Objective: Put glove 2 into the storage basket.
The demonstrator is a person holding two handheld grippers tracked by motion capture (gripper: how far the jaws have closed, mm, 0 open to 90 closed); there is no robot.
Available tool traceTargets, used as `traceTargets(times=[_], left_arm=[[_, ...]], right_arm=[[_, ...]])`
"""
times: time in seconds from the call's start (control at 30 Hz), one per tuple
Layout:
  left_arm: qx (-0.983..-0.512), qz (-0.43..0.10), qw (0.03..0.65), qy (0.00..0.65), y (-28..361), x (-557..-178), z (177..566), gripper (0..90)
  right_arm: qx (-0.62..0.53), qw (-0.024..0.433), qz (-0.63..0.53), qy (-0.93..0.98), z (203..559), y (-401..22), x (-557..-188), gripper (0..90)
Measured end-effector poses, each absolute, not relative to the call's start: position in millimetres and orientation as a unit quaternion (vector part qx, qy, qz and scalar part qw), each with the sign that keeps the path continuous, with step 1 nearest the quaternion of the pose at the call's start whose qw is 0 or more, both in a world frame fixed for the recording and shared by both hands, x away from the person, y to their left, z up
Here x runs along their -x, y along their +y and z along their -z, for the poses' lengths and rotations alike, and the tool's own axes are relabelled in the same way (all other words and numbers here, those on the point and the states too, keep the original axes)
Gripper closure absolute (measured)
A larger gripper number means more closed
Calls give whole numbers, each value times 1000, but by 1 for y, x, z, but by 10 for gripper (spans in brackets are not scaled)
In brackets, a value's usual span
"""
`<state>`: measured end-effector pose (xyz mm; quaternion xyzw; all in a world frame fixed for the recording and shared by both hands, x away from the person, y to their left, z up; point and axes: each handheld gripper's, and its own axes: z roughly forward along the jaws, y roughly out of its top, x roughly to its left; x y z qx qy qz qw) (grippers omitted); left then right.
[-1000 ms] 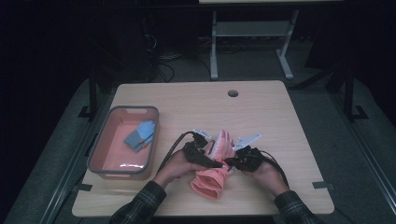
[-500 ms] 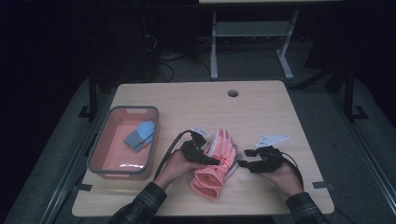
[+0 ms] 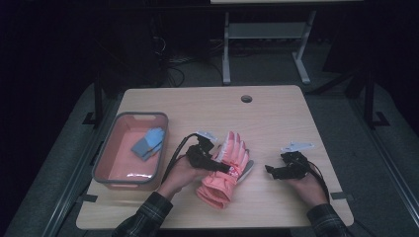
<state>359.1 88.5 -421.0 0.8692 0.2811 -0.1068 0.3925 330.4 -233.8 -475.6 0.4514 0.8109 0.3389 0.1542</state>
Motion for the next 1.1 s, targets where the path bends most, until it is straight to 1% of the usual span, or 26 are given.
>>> traceTargets(times=[0.13,0.23,0.5,0.7,1.1], left_arm=[[-870,100,395,279,92,-356,414,633],[-868,97,399,281,94,-356,410,633],[-864,80,404,290,104,-357,396,630],[-859,67,410,300,118,-361,378,628],[-846,41,418,329,161,-370,339,625]], right_arm=[[-449,169,-338,810,479,-232,-332,139],[-448,175,-349,804,482,-231,-331,127],[-450,176,-349,803,482,-231,-331,121],[-450,176,-349,803,482,-231,-331,121],[-450,176,-349,803,482,-231,-331,121]])
